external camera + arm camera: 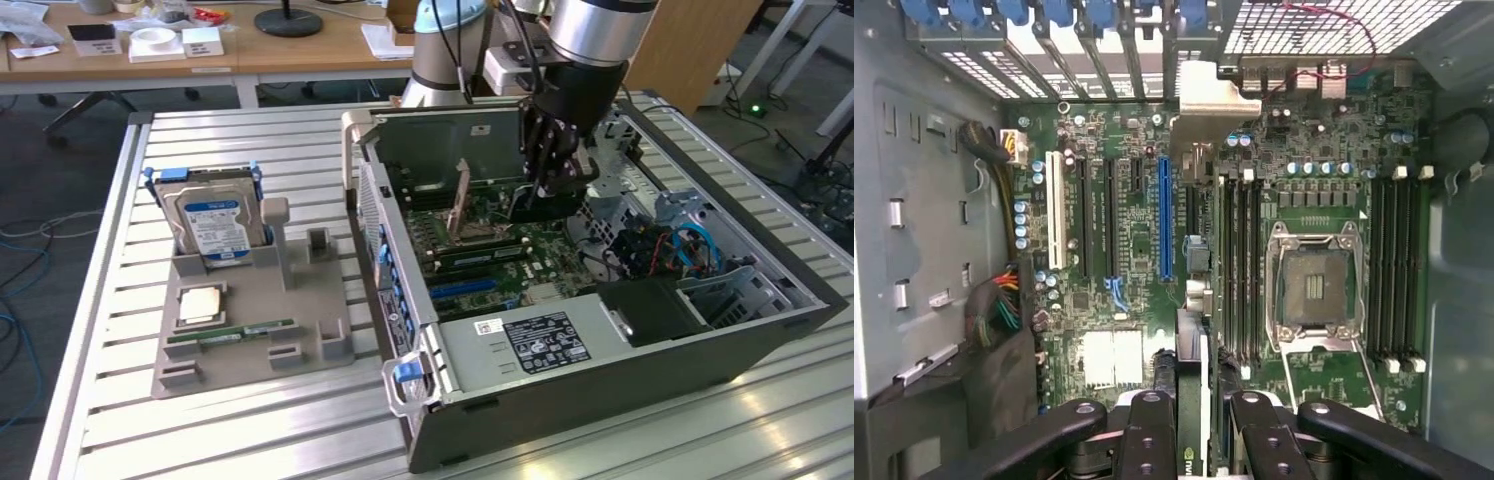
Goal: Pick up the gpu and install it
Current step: 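Insert the gpu into the slot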
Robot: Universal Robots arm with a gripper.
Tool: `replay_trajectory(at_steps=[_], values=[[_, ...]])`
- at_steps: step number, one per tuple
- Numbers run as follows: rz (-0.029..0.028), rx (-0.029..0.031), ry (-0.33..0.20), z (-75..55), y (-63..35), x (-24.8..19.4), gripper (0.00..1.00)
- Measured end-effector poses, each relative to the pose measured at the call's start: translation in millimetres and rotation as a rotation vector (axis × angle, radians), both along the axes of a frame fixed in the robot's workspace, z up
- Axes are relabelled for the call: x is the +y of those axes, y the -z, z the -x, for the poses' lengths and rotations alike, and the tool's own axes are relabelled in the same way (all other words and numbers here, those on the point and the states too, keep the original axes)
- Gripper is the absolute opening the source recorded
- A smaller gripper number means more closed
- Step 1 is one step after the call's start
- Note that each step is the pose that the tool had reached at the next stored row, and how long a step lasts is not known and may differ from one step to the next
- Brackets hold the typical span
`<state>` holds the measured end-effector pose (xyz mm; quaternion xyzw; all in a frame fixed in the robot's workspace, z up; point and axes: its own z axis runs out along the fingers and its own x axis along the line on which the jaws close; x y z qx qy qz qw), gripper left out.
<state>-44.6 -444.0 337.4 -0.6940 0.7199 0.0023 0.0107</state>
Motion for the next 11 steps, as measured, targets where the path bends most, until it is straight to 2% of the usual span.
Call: replay_trajectory(at_steps=[3,11], values=[[0.0,0.0009,0.0,0.9,4.6,-0.7,0.26],[0.0,0.0009,0.0,1.0,7.1,-0.8,0.26]])
